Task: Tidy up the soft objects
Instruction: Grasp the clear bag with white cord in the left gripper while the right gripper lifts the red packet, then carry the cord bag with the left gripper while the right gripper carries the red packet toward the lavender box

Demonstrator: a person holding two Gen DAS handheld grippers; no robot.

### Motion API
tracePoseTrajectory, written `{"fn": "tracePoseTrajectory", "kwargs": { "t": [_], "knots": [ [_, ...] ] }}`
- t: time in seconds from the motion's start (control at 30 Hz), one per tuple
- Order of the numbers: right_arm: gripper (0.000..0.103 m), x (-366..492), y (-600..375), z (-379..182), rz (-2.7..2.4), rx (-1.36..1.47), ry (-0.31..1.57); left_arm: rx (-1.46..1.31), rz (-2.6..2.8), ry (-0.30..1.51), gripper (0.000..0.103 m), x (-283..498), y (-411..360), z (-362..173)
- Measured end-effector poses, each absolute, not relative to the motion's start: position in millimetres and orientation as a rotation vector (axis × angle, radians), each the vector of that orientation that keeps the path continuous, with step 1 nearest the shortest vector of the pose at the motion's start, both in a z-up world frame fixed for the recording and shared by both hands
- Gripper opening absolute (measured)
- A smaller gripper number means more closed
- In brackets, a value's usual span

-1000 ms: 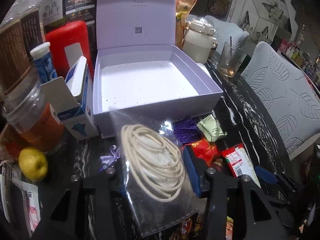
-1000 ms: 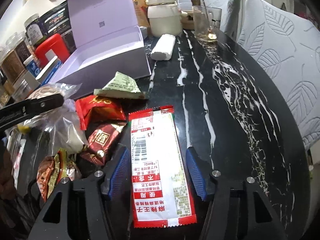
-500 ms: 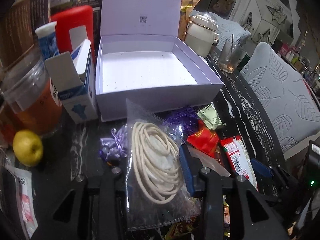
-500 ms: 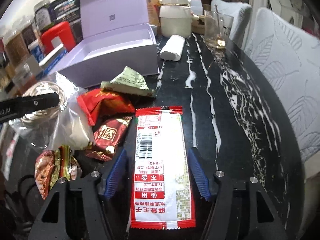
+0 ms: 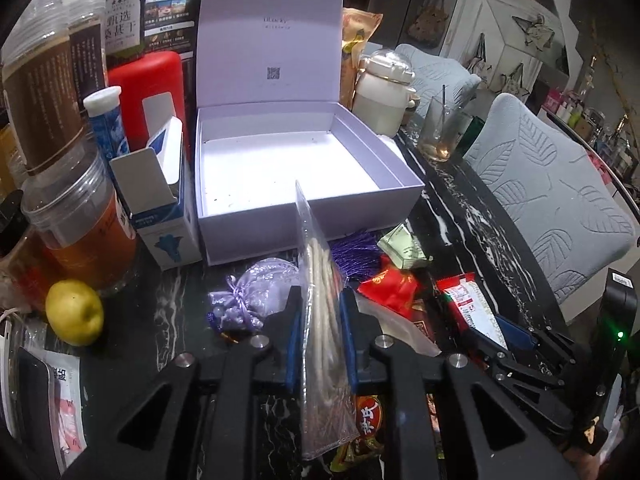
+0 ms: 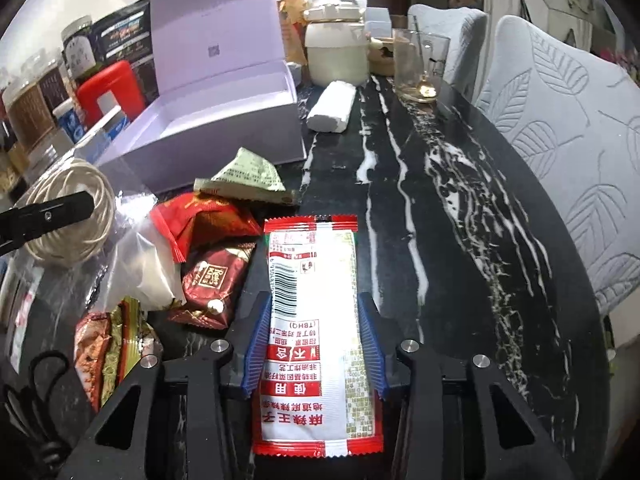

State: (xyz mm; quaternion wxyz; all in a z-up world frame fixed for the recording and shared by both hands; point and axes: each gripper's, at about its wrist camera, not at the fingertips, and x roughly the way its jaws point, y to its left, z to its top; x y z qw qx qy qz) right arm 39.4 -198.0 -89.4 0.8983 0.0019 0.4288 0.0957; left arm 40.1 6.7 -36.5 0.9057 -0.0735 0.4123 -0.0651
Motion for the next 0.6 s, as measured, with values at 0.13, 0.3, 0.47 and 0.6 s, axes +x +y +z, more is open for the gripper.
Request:
{"fn": "tracePoseTrajectory", "kwargs": {
  "t": [0.13,0.3,0.47,0.6],
  "knots": [
    [0.042,32.3,-203.7,-81.2,0.194,0.021,0.878,-0.154,-0.143,0.832,0.018,34.5,7.7,-31.1],
    [0.042,21.9,-207.0,-71.5,0.185,0.028,0.861,-0.123,-0.131,0.776,0.018,21.4,4.2,-19.6],
    [0.042,9.3,-205.3,-61.5,0.196,0.023,0.838,-0.121,-0.145,0.742,0.018,6.9,2.1,-7.3],
    [0.042,-1.8,-204.1,-52.5,0.206,0.018,0.81,-0.123,-0.145,0.728,0.018,-6.9,2.4,-4.2]
  ]
}}
